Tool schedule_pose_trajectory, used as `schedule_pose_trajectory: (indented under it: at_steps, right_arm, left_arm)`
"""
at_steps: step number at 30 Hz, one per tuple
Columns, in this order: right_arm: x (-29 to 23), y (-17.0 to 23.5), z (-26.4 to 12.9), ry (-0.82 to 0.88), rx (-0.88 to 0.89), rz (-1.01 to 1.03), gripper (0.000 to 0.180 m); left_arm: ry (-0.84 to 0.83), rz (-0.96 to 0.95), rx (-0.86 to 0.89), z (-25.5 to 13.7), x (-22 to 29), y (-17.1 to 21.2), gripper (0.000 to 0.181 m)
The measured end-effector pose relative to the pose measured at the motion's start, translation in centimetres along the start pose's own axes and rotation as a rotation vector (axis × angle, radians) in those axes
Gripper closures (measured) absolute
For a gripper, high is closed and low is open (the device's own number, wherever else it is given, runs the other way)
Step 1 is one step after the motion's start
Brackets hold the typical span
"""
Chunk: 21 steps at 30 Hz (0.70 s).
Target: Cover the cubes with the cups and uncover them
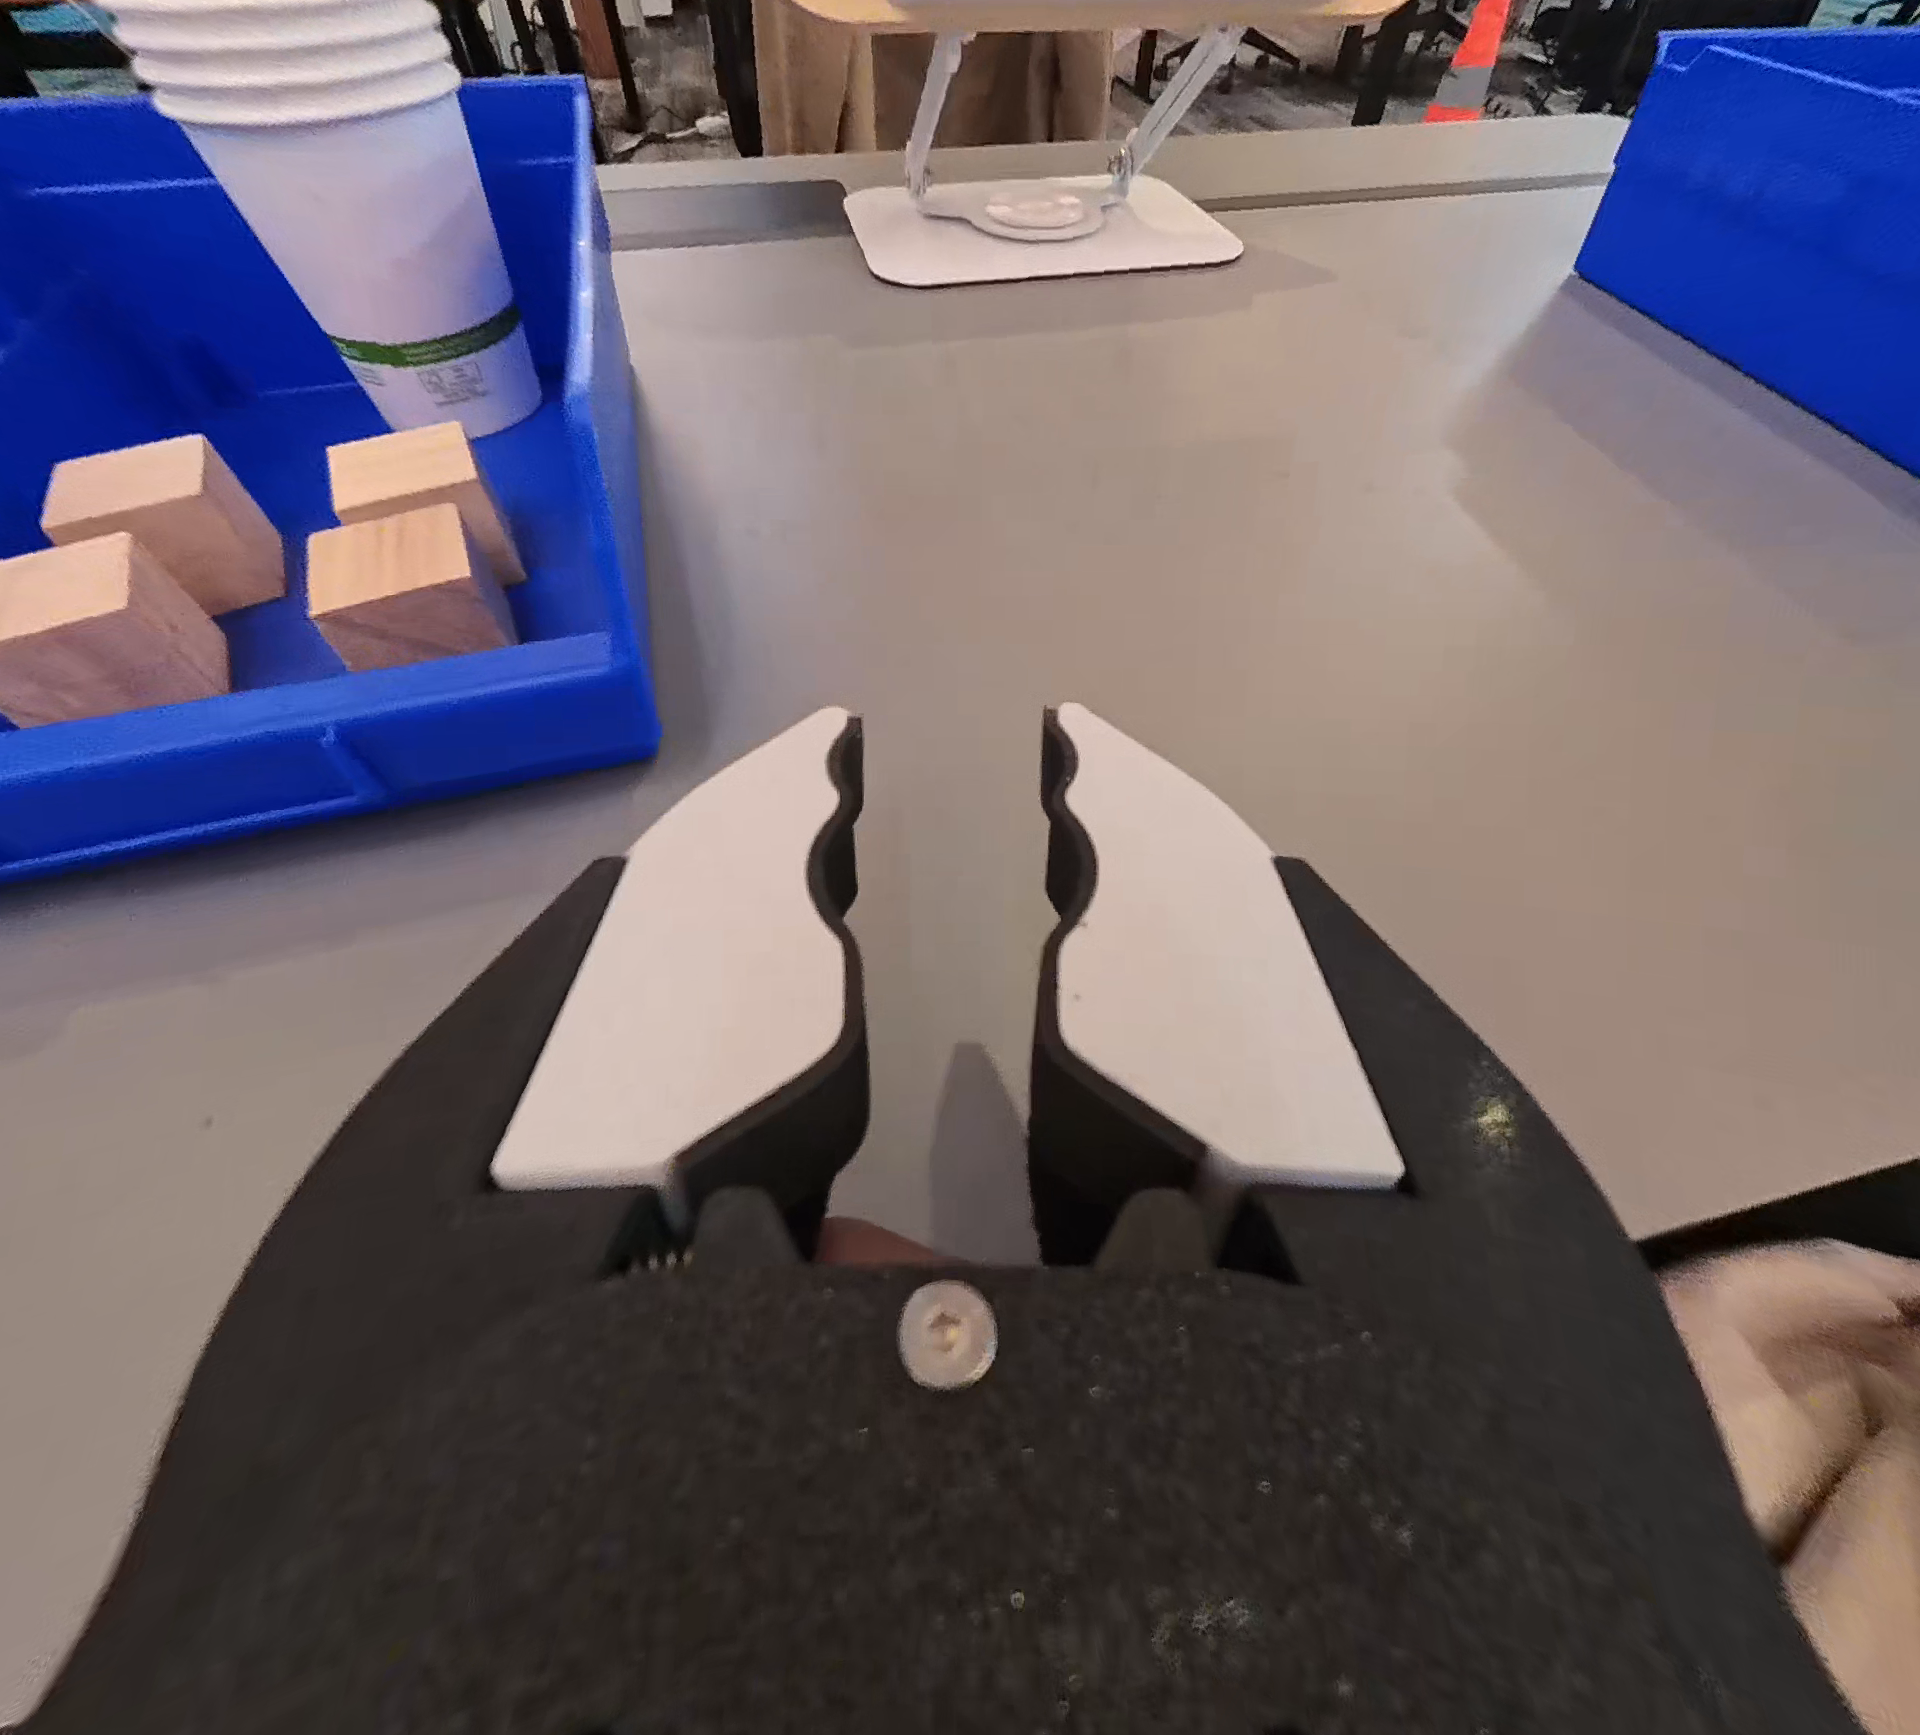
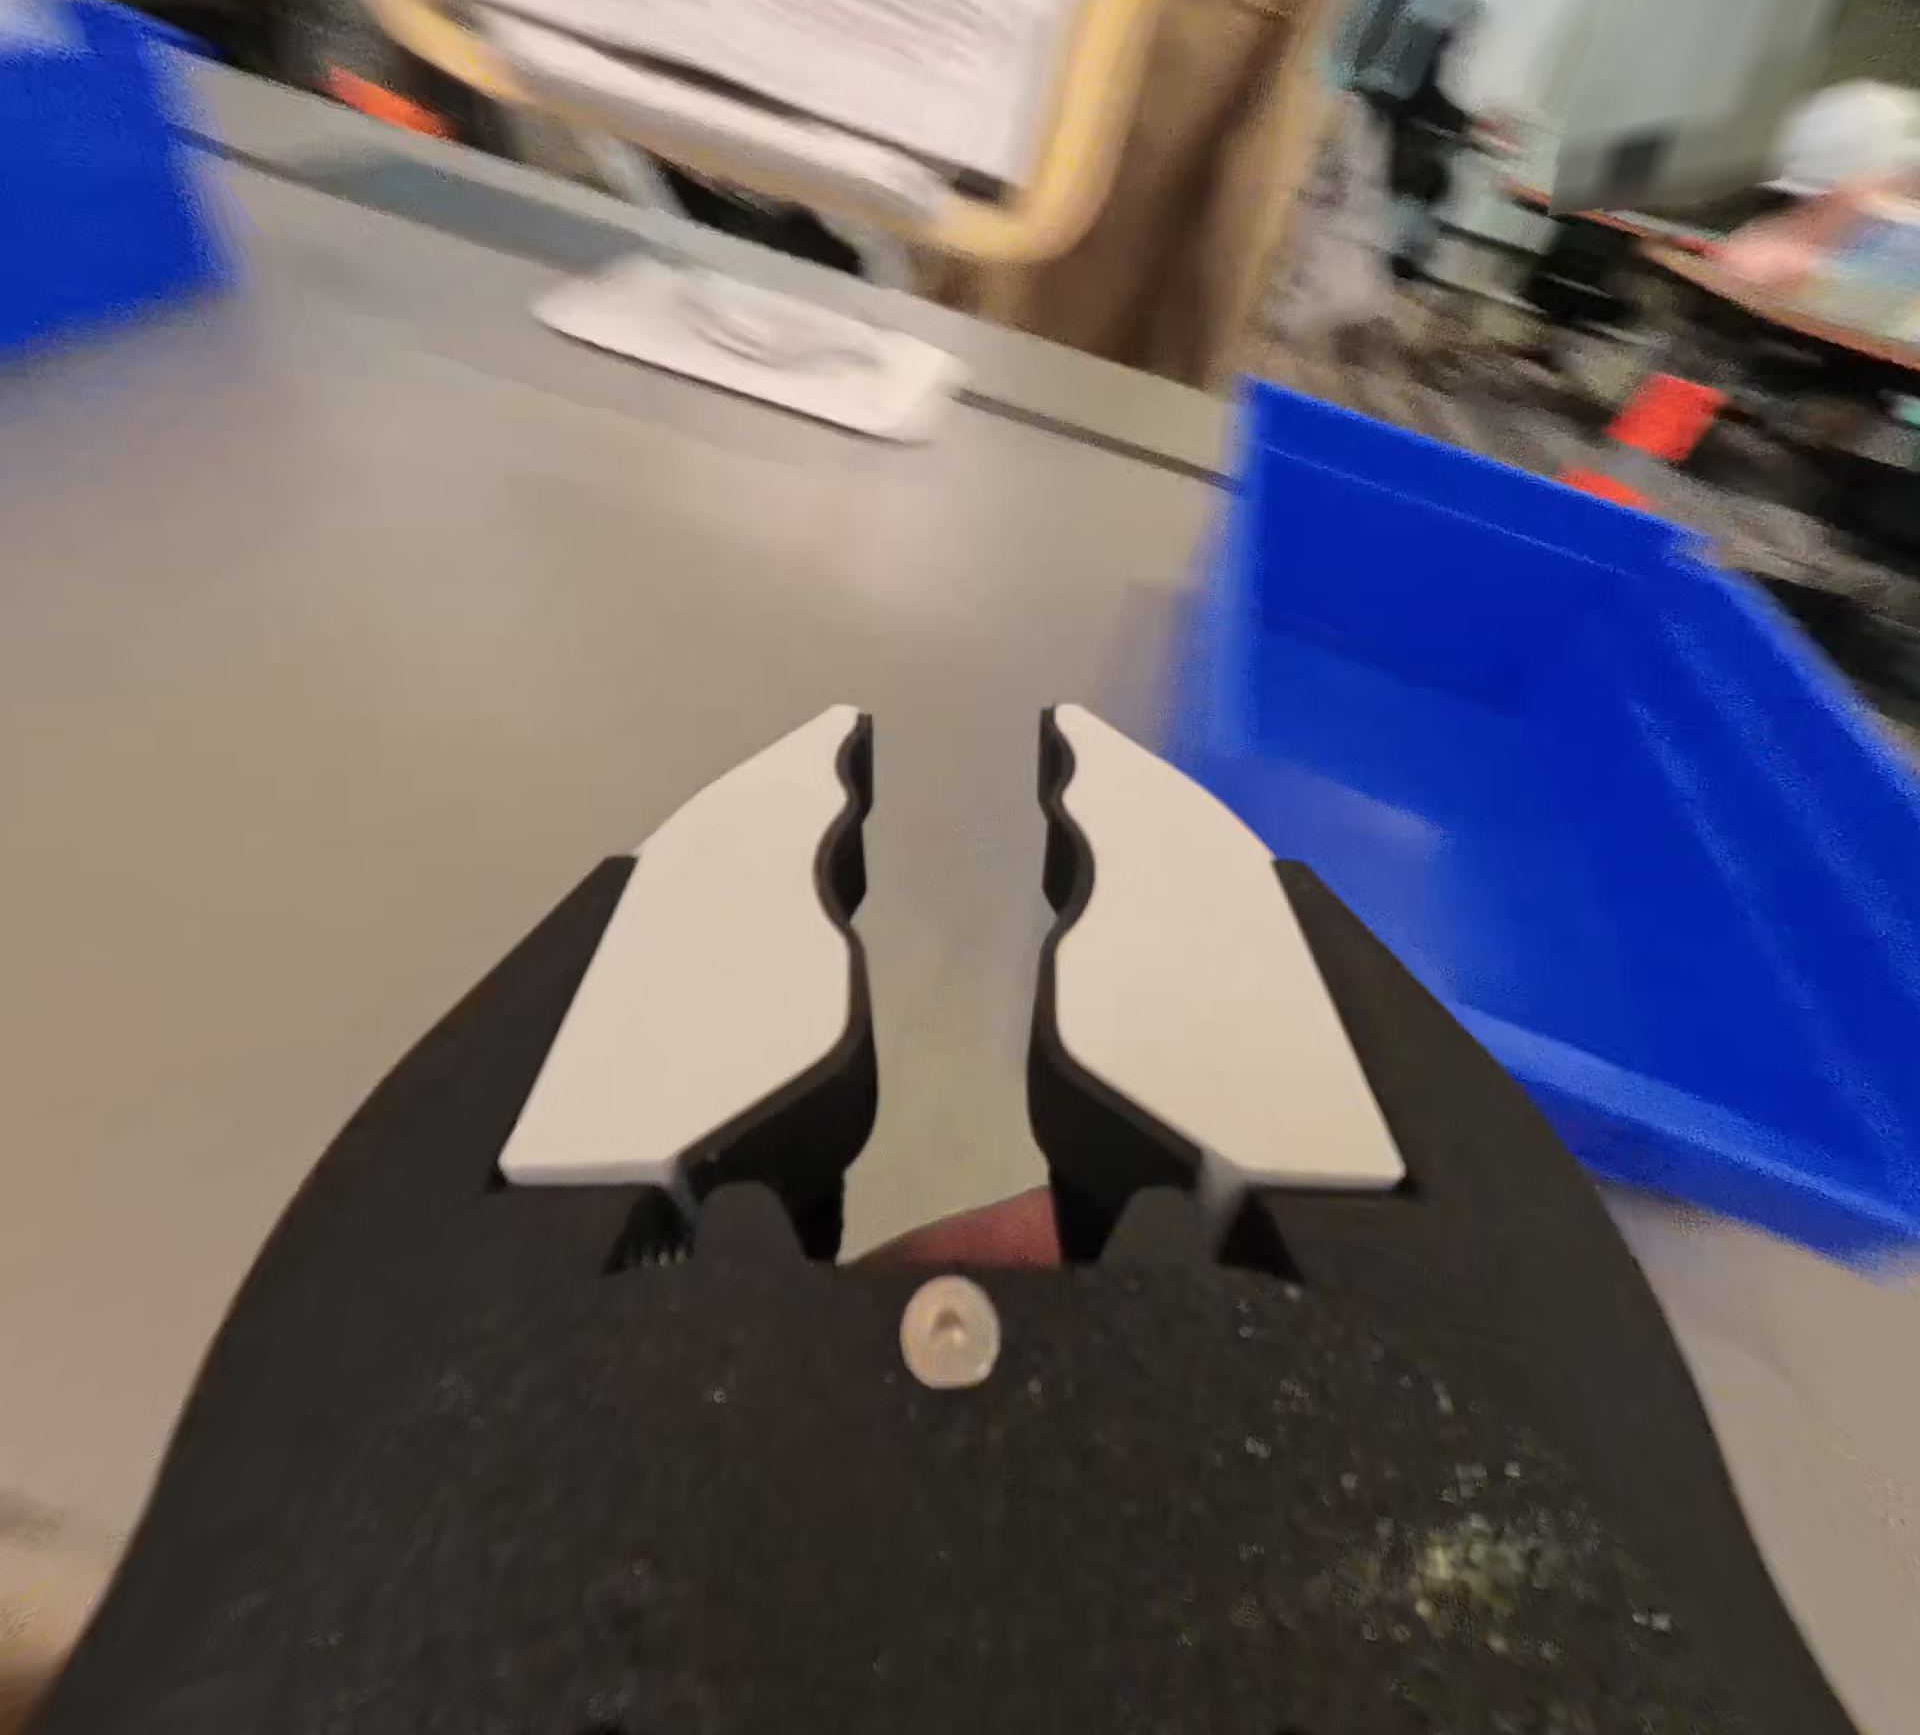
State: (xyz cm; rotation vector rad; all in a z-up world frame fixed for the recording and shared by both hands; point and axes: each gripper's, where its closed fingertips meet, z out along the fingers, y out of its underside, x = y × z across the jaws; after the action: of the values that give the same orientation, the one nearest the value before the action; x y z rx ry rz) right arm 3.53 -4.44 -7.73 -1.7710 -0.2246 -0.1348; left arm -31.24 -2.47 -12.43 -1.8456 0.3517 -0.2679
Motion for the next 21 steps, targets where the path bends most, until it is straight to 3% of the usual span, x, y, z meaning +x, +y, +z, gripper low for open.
schedule_pose_trajectory:
  at_steps: [2,5,9,11,21]
  right_arm:
    - [-6.0,-0.5,-0.5,-0.262,0.035,0.066,0.149]
    - [-11.5,2.2,-0.5,-0.511,-0.098,0.1,0.137]
    - [-11.7,3.8,0.5,-0.486,-0.156,0.124,0.135]
    - [-11.3,4.1,0.7,-0.48,-0.183,0.144,0.122]
    - [-10.4,3.7,0.7,-0.458,-0.17,0.14,0.125]
  left_arm:
    - [0.024,-0.031,-0.03,0.2,0.2,0.5,0.144]
    - [0.049,-0.065,-0.08,0.5,0.3,1.5,0.136]
    - [0.034,-0.068,-0.11,0.5,-0.2,2.0,0.123]
    - [0.033,-0.08,-0.107,0.5,-0.3,1.9,0.122]
    - [0.036,-0.093,-0.11,0.2,-0.5,1.5,0.126]
